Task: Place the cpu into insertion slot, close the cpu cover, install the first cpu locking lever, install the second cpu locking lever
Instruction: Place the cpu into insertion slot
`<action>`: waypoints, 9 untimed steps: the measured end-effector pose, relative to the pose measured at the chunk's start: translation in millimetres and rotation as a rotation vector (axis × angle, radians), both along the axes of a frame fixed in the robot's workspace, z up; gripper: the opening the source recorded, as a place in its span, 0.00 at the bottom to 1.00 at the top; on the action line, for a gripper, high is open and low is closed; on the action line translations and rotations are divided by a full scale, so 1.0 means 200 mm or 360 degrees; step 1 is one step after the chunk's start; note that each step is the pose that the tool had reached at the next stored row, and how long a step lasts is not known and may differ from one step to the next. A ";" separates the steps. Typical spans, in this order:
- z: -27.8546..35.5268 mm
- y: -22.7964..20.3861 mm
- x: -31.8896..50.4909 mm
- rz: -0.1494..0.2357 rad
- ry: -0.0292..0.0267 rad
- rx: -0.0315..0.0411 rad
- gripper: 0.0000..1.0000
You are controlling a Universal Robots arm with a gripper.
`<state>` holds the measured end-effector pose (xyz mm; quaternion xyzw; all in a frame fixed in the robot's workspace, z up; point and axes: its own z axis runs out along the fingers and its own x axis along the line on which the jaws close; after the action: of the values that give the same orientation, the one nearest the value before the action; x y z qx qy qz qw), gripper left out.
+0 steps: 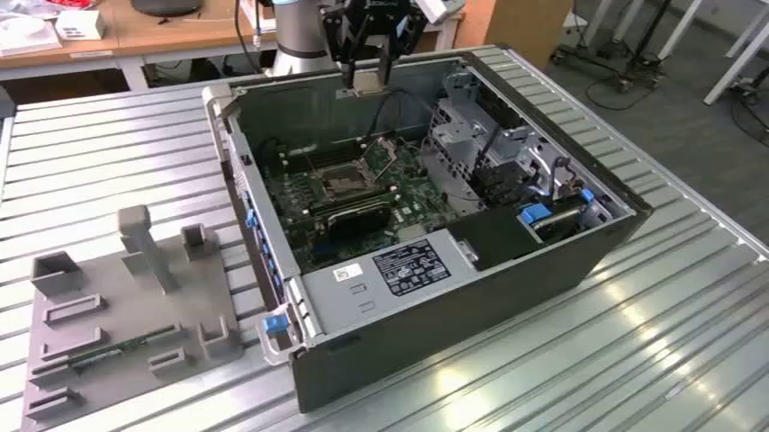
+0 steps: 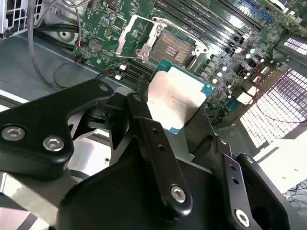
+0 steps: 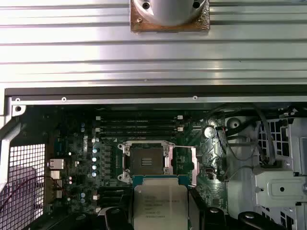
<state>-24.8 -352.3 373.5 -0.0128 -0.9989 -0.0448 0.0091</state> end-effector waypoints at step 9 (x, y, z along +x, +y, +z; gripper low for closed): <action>0.000 0.000 0.000 0.0000 0.00000 0.0000 0.54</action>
<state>-24.8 -352.3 373.5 -0.0128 -0.9989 -0.0449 0.0091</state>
